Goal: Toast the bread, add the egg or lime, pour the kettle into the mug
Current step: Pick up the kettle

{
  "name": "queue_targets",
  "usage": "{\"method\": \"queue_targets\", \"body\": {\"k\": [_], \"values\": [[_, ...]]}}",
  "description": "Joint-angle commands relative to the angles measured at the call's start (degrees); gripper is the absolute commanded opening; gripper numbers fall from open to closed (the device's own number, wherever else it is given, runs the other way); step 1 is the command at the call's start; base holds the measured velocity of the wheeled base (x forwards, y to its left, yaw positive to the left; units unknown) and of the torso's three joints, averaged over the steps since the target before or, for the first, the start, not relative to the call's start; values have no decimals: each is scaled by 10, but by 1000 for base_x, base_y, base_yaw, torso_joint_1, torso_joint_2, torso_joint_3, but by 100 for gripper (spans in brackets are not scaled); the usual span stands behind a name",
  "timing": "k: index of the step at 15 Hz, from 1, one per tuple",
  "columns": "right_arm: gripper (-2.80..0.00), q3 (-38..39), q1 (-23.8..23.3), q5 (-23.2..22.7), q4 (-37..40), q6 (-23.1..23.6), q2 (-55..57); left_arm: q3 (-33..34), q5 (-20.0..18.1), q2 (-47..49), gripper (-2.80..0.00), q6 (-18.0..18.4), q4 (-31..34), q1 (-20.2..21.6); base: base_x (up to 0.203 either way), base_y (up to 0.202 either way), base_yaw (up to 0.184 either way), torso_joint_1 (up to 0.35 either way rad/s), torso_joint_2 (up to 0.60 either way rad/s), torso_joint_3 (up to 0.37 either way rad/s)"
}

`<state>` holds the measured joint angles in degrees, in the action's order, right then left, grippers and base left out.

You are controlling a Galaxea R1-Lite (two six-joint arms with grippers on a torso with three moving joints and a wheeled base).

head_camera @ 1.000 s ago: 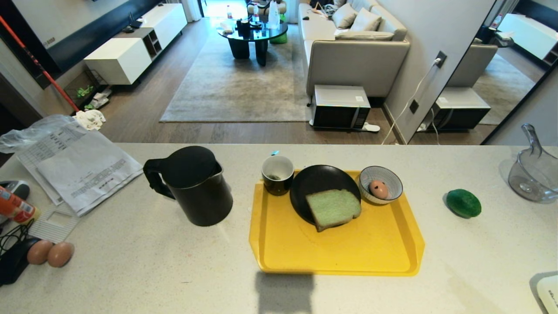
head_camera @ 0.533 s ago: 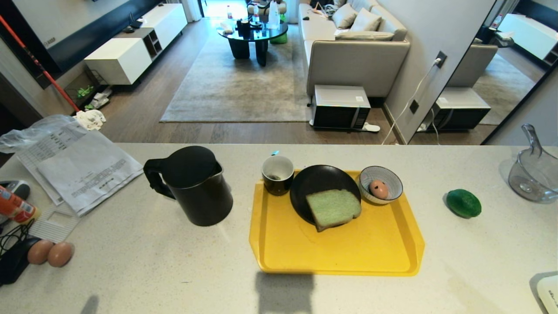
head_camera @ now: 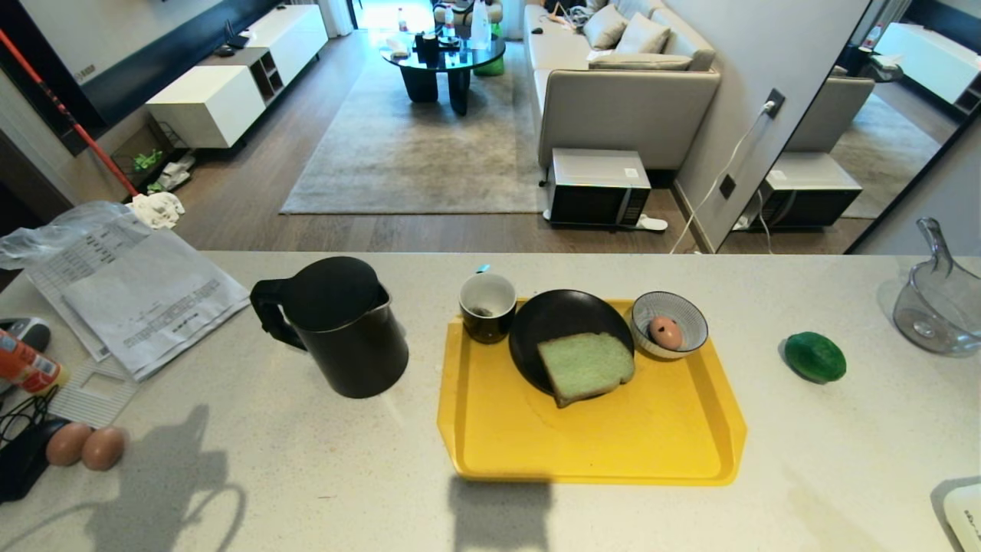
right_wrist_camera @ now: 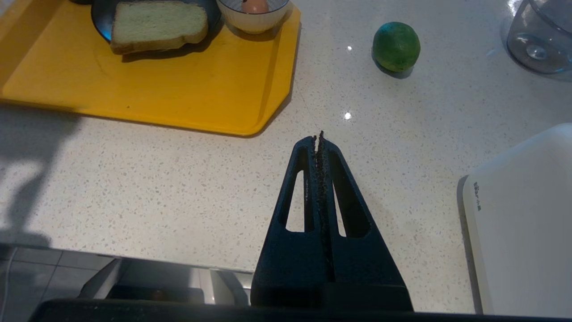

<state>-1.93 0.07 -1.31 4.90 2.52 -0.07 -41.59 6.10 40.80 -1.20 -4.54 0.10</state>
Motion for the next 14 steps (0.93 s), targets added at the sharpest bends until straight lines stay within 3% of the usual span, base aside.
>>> {"method": "queue_targets", "body": {"k": [1, 4, 7, 10, 14], "values": [[-280, 0, 0, 0, 0, 0, 1, 24, -31, 51, -280, 27, -93, 1, 0, 0, 0, 0, 0, 0], [-280, 0, 0, 0, 0, 0, 1, 152, -69, 16, -280, 33, -144, -8, 0, 0, 0, 0, 0, 0], [-280, 0, 0, 0, 0, 0, 1, 263, -109, 12, -280, 35, -244, -23, 0, 0, 0, 0, 0, 0], [-280, 0, 0, 0, 0, 0, 1, 357, -117, 123, -280, 32, -418, -19, 0, 0, 0, 0, 0, 0], [-280, 0, 0, 0, 0, 0, 1, 394, -136, 254, -280, -14, -551, -2, 0, 0, 0, 0, 0, 0]]}}
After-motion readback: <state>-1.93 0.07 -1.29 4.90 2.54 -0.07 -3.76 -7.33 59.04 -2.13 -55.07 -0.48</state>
